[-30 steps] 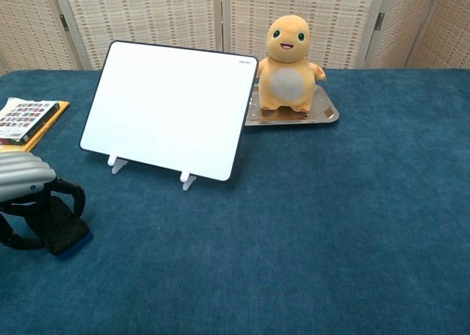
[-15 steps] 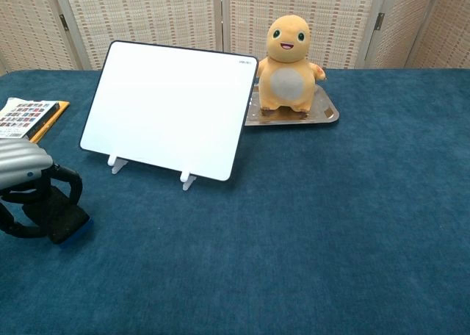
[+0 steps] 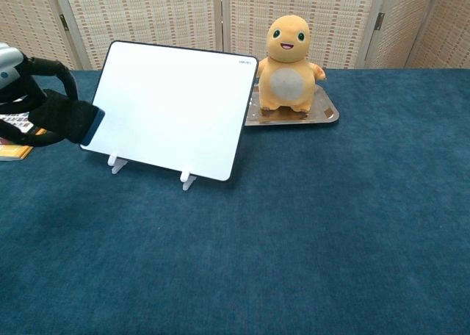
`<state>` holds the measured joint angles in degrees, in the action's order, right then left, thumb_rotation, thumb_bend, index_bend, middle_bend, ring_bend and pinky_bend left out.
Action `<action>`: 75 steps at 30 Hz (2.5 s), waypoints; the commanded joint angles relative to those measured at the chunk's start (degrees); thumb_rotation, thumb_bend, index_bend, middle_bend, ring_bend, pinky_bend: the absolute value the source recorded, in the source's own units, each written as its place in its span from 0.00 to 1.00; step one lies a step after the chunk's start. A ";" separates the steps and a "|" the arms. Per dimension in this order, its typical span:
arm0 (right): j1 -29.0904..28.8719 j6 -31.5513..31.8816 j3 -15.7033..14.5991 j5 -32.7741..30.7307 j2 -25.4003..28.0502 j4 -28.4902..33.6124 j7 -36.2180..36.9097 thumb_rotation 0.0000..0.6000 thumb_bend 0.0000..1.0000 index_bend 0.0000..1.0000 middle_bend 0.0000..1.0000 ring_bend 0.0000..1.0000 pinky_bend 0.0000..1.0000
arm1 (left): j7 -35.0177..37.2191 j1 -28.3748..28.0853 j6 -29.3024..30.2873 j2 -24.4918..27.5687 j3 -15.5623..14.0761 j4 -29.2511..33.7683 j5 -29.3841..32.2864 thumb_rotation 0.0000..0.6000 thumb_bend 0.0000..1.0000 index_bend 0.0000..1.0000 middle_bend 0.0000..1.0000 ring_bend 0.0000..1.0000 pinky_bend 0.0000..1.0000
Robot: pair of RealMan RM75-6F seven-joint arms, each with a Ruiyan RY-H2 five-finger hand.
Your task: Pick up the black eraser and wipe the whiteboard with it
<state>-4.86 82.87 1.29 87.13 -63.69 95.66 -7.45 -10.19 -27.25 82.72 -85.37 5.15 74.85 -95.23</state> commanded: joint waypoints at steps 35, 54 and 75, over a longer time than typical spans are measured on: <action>-0.06 -1.49 1.15 -2.26 3.58 -0.84 9.02 1.00 0.15 0.00 0.00 0.06 0.21 | 3.74 -14.46 -10.01 -23.42 8.19 -29.31 9.65 1.00 0.25 0.58 1.00 1.00 1.00; 0.45 -0.92 1.35 -2.62 3.92 -0.80 9.67 1.00 0.15 0.00 0.00 0.06 0.21 | 9.10 -16.48 -10.09 -27.98 6.80 -37.34 10.27 1.00 0.25 0.27 1.00 1.00 1.00; 1.54 1.34 0.85 -0.70 3.67 -0.71 9.50 1.00 0.15 0.00 0.00 0.06 0.21 | -4.72 -7.25 -3.38 -13.44 0.68 -10.17 8.87 1.00 0.25 0.05 1.00 1.00 1.00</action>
<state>-3.36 84.17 2.17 86.39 -60.01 94.96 2.02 -10.98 -38.17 76.45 -104.21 8.47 57.26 -85.25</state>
